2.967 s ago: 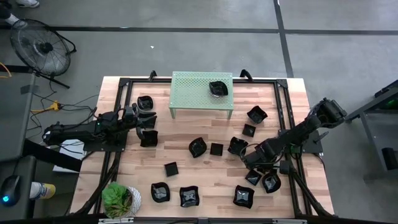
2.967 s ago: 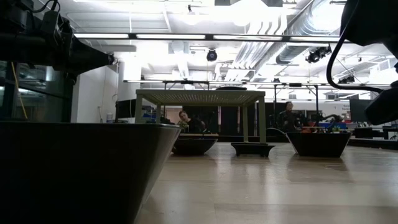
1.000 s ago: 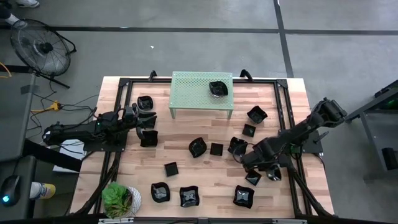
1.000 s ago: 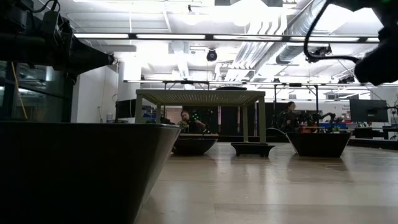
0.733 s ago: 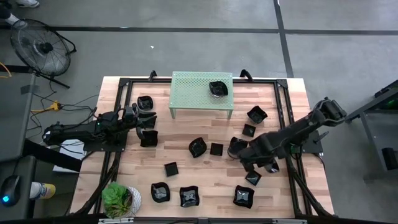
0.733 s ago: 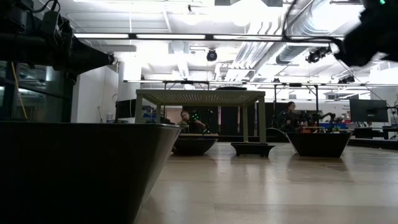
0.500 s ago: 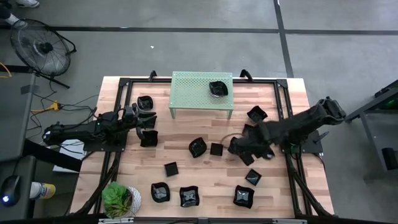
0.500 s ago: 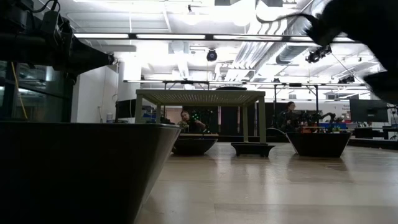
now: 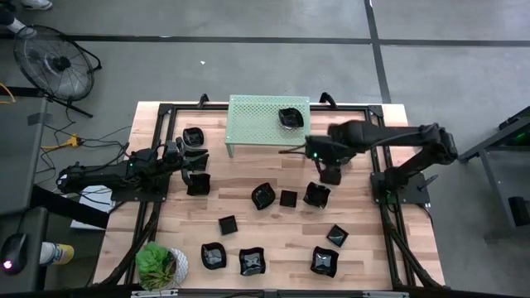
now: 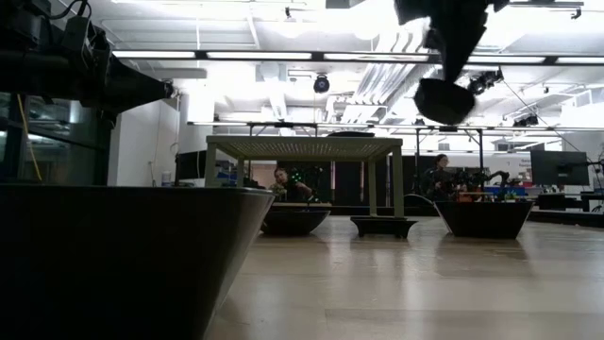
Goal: Pick & Place Mini shaped plates
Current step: Stack the leaf shaped plate on top of the leaf shaped plate on the shelf
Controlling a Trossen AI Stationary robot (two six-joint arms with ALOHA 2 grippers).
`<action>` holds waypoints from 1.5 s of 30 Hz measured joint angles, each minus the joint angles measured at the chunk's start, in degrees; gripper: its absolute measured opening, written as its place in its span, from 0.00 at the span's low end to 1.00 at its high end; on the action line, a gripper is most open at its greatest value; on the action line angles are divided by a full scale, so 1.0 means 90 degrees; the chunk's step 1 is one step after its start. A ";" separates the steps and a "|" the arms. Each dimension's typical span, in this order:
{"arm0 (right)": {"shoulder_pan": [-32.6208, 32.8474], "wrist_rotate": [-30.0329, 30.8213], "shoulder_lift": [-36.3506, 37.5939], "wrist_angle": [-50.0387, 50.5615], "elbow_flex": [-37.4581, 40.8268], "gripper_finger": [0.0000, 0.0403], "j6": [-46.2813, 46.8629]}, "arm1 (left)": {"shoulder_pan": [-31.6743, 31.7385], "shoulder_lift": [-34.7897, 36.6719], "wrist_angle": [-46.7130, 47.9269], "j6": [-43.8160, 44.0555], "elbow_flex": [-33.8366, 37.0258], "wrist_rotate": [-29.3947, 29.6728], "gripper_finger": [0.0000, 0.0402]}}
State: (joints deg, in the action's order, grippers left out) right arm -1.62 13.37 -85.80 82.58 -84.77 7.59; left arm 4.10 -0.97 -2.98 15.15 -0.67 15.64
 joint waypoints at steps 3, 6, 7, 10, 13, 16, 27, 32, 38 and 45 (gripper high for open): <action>-0.0178 0.0257 0.0000 -0.0047 -0.0178 0.00 -0.1727 | 0.0000 -0.0002 0.0002 -0.0002 0.0000 -0.0002 0.21; -0.0386 0.0506 0.0002 -0.0170 -0.0213 0.00 -0.3502 | 0.0001 -0.0001 0.0002 -0.0001 -0.0001 0.0000 0.21; -0.0465 0.0506 0.0002 -0.0224 -0.0207 0.00 -0.4084 | 0.0002 -0.0002 0.0000 -0.0001 0.0000 0.0000 0.21; -0.0725 0.0509 0.0002 -0.0427 -0.0201 0.00 -0.5962 | 0.0001 -0.0001 0.0000 -0.0001 -0.0001 -0.0001 0.21; -0.0901 0.0526 0.0002 -0.0801 -0.0201 0.00 -0.7596 | 0.0001 0.0000 0.0002 0.0001 0.0000 0.0000 0.21; -0.1065 0.0690 0.0002 -0.1261 -0.0199 0.00 -0.8550 | 0.0002 -0.0002 0.0002 0.0001 0.0000 0.0000 0.21; -0.1849 0.0643 -0.0141 -0.2917 -0.0196 0.00 -1.1044 | 0.0002 -0.0002 0.0002 -0.0002 0.0000 0.0000 0.21; -0.2170 0.0570 -0.0354 -0.3211 -0.0192 0.00 -1.1963 | 0.0001 -0.0001 0.0000 0.0001 0.0000 0.0000 0.21; -0.2499 0.0300 -0.0595 -0.3491 -0.0189 0.00 -1.2455 | 0.0002 0.0000 0.0002 -0.0001 0.0000 -0.0005 0.21; -0.2626 -0.0028 -0.0540 -0.4025 0.0313 0.00 -1.2860 | 0.0000 0.0000 0.0000 -0.0002 0.0000 -0.0007 0.21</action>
State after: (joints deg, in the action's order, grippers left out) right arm -25.26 13.12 -90.66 46.36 -81.96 -108.15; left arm 4.10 -0.98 -2.98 15.14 -0.67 15.58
